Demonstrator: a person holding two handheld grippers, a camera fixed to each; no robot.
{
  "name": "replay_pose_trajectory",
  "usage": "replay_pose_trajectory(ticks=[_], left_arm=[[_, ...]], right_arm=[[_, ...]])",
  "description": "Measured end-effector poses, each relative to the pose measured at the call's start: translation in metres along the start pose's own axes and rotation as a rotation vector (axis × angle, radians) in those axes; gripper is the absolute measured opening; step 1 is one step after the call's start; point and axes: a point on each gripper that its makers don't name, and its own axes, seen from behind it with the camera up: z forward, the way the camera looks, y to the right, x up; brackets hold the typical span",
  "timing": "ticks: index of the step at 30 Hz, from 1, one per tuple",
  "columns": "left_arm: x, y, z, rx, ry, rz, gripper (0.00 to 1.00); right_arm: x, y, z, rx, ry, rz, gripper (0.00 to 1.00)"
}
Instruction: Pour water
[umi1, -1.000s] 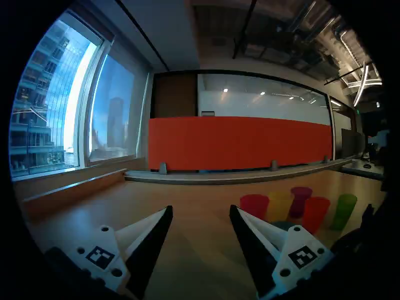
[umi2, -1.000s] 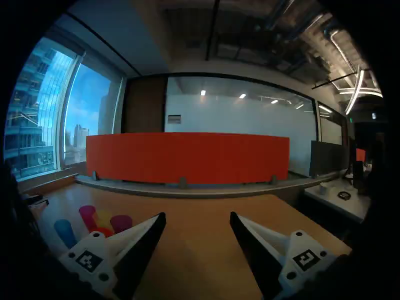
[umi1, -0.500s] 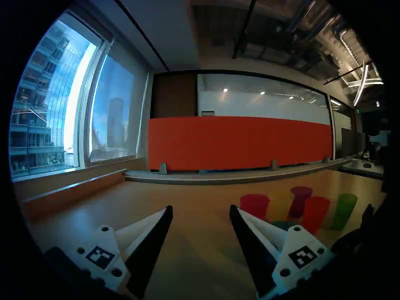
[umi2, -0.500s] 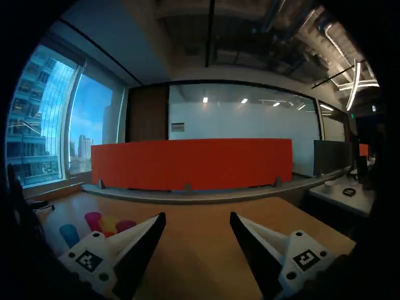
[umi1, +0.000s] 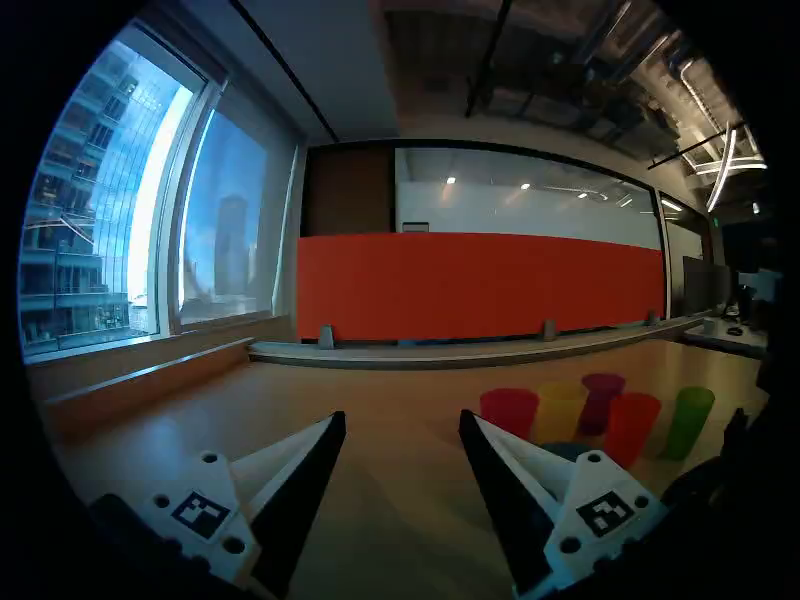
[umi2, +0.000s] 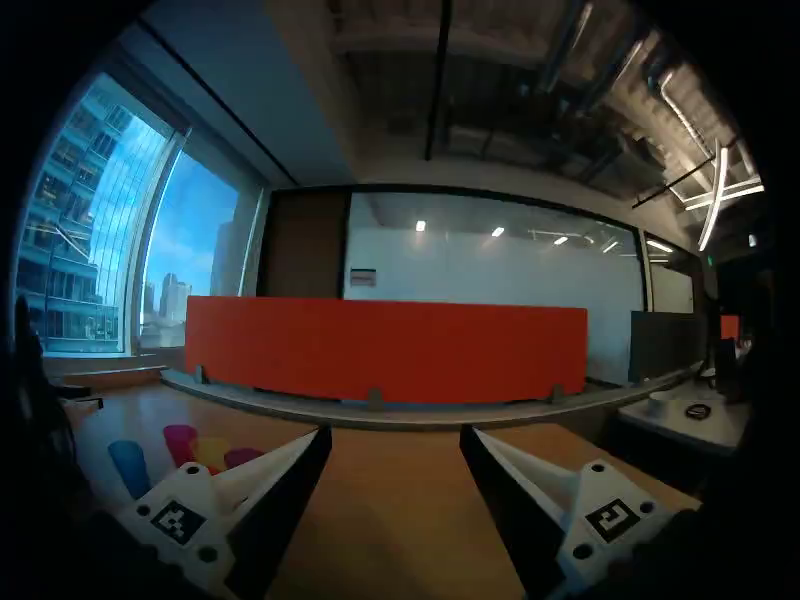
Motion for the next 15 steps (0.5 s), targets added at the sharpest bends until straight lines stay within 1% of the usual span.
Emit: replay_pose_trajectory(ticks=[5,11,15], left_arm=[[0.000,0.000,0.001,0.000,0.000,0.000,0.84],[-0.001,0.001,0.001,0.000,0.000,0.000,0.84],[-0.001,0.001,0.001,0.000,0.000,0.000,0.84]], right_arm=[[-0.009,-0.003,0.007,0.002,0.003,0.013,0.99],[-0.029,0.006,0.015,-0.035,-0.007,0.035,0.99],[-0.045,0.006,0.016,-0.033,-0.022,0.051,0.99]])
